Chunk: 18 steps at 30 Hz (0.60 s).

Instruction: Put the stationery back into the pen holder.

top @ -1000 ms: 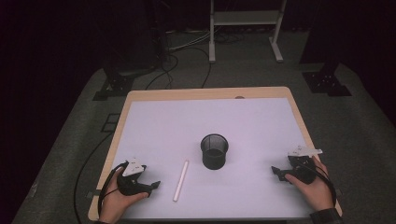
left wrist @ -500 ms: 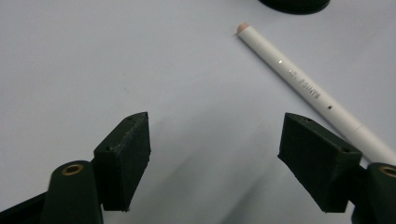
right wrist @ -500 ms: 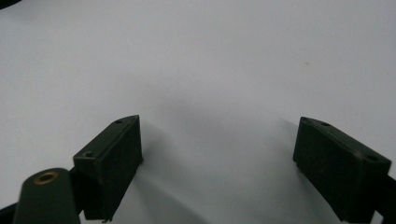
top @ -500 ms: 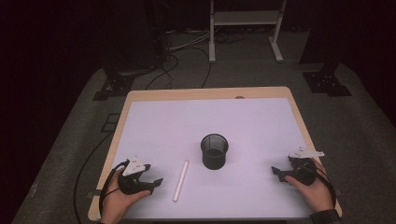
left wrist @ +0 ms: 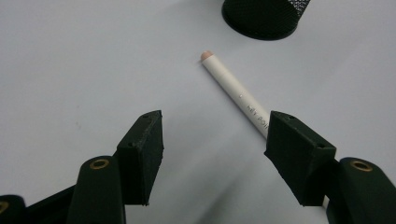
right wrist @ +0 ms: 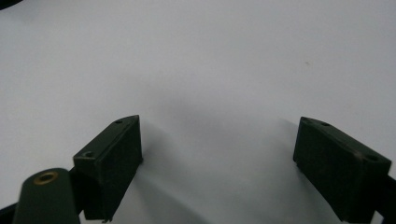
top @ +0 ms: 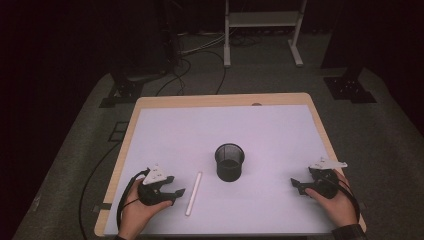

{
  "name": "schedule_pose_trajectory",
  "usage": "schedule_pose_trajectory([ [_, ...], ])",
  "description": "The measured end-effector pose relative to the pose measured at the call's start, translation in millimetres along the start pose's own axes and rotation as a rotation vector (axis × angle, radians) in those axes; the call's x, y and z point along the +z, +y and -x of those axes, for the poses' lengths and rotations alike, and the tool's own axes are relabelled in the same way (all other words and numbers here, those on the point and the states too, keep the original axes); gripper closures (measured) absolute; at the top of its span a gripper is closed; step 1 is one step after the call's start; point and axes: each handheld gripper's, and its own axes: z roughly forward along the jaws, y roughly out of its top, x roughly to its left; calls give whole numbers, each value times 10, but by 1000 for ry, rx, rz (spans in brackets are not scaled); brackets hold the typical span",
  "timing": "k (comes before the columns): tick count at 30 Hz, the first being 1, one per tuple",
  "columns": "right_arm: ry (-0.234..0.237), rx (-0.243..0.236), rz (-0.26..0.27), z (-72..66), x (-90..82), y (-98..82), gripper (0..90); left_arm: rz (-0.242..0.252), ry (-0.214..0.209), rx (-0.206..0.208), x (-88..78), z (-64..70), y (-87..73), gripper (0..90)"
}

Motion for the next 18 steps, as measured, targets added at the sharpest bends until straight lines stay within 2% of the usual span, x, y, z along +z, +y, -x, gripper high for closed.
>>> schedule_pose_trajectory([
  [18, 1, 1, -1, 3, 1, 1, 142, -38, -18, 3, 301, 133, 131, 474],
])
